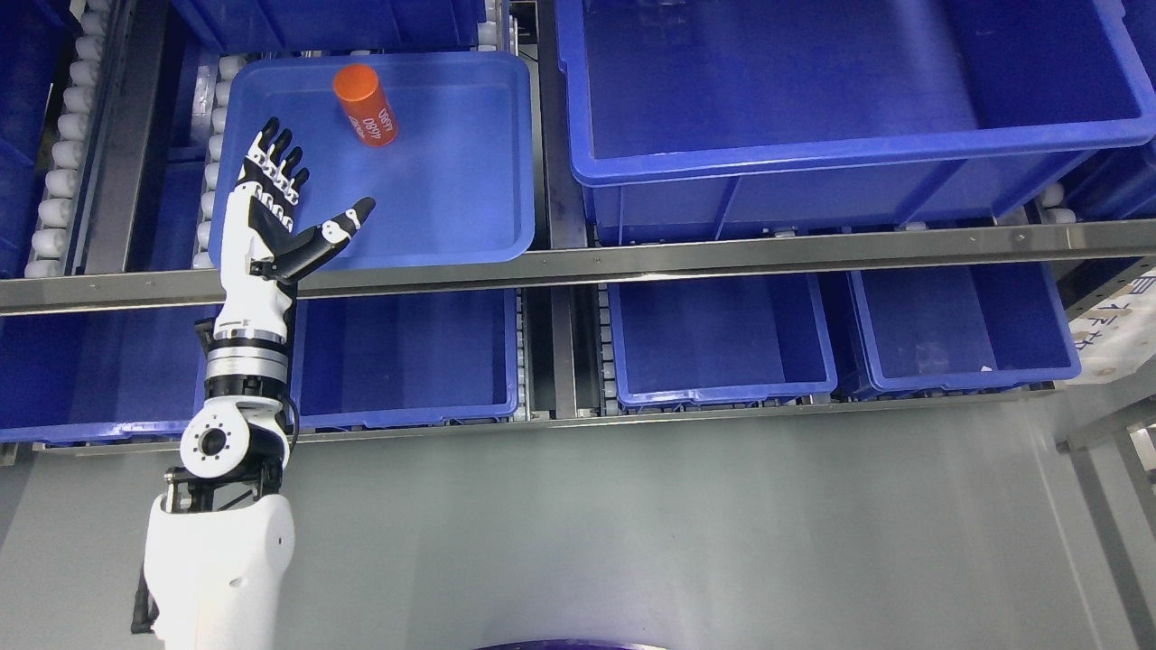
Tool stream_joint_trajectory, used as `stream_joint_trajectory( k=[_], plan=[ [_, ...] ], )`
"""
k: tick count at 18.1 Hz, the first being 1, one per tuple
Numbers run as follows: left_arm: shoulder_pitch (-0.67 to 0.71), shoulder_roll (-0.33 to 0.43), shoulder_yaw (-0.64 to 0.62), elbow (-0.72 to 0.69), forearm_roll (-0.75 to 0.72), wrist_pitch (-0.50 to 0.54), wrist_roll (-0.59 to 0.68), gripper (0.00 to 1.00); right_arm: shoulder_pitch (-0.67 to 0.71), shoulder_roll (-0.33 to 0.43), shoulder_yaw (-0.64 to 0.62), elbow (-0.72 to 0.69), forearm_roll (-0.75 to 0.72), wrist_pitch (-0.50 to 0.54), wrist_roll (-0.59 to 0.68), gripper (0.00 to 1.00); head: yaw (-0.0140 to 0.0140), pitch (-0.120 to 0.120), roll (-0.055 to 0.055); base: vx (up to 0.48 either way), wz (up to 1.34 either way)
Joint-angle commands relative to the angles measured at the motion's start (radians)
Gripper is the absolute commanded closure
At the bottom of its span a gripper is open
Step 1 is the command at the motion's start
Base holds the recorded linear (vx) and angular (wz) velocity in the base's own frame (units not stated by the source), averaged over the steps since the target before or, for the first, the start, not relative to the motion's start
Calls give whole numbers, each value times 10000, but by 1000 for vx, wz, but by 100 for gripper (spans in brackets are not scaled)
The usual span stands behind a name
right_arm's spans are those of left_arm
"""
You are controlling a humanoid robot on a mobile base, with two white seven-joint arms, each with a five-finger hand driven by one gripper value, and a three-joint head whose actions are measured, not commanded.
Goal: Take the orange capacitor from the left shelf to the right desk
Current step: 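Reach the open left hand toward the orange container in the blue bin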
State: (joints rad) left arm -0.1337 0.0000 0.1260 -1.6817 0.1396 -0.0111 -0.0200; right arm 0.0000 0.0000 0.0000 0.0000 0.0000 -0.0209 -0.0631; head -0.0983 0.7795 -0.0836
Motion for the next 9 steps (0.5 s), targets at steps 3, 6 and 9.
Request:
stream_joint_trajectory(
  k=[3,6,9],
  plan=[
    [-28,175,-232,20,0,-74,1,0,31,-175,-169,-175,31,-6,2,0,0,0,0,0,0],
    [-287,175,-232,66,-31,-73,1,0,31,-175,-169,-175,31,-6,2,0,0,0,0,0,0],
    [-1037,175,-232,706,-122,-43,1,0,31,-175,-169,-175,31,-6,2,0,0,0,0,0,0]
  ],
)
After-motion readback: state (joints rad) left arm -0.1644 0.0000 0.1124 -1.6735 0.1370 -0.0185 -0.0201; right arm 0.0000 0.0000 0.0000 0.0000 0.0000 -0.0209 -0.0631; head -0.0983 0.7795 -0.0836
